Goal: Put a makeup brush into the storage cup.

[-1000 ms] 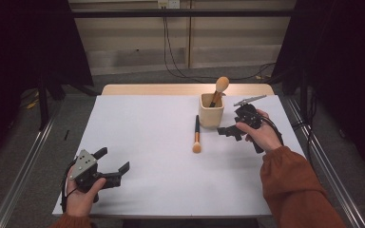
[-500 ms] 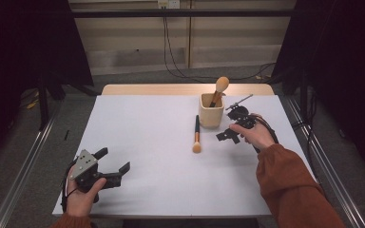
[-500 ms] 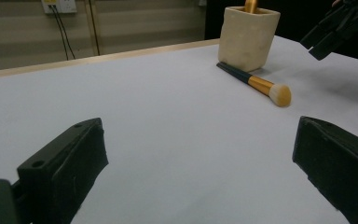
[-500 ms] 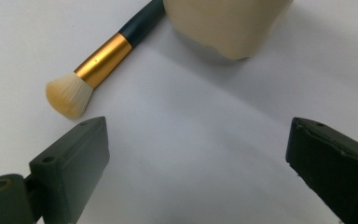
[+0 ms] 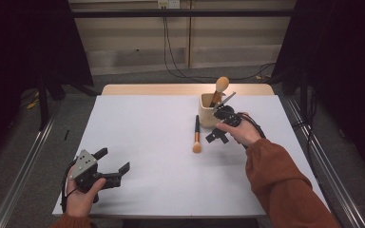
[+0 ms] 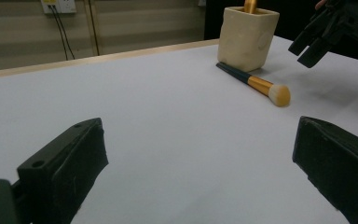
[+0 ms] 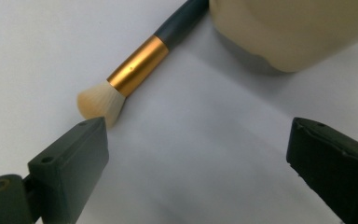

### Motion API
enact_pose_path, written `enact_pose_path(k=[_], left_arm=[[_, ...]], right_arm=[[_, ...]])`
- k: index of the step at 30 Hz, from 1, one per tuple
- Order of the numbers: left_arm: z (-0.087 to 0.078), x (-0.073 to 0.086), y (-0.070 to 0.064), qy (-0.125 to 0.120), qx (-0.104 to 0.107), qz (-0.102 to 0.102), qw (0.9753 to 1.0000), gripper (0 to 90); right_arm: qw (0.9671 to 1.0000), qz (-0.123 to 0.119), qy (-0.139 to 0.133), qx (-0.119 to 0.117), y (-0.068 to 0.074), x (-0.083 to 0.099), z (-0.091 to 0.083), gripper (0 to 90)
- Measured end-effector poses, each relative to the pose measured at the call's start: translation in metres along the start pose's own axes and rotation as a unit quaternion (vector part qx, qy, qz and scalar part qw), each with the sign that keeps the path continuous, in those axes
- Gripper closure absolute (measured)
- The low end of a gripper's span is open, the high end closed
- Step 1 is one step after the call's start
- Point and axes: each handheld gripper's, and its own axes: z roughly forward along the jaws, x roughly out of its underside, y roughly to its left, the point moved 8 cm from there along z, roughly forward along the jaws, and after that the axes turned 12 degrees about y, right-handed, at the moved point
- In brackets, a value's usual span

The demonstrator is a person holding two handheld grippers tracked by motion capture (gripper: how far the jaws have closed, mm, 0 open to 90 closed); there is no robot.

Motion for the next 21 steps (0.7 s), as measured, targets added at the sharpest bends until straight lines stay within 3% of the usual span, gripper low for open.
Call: enact_pose_path(k=[12, 21], left_arm=[[0.000, 0.000, -0.001, 0.001, 0.001, 0.006, 1.0000, 2.8], [0.000, 0.000, -0.001, 0.002, 0.001, 0.007, 1.0000, 2.8]], right_arm=[[0.9997, 0.014, 0.015, -0.011, 0.015, -0.020, 0.005, 5.3], [0.9987, 0.039, 0.033, 0.005, 0.023, -0.033, 0.014, 7.9]])
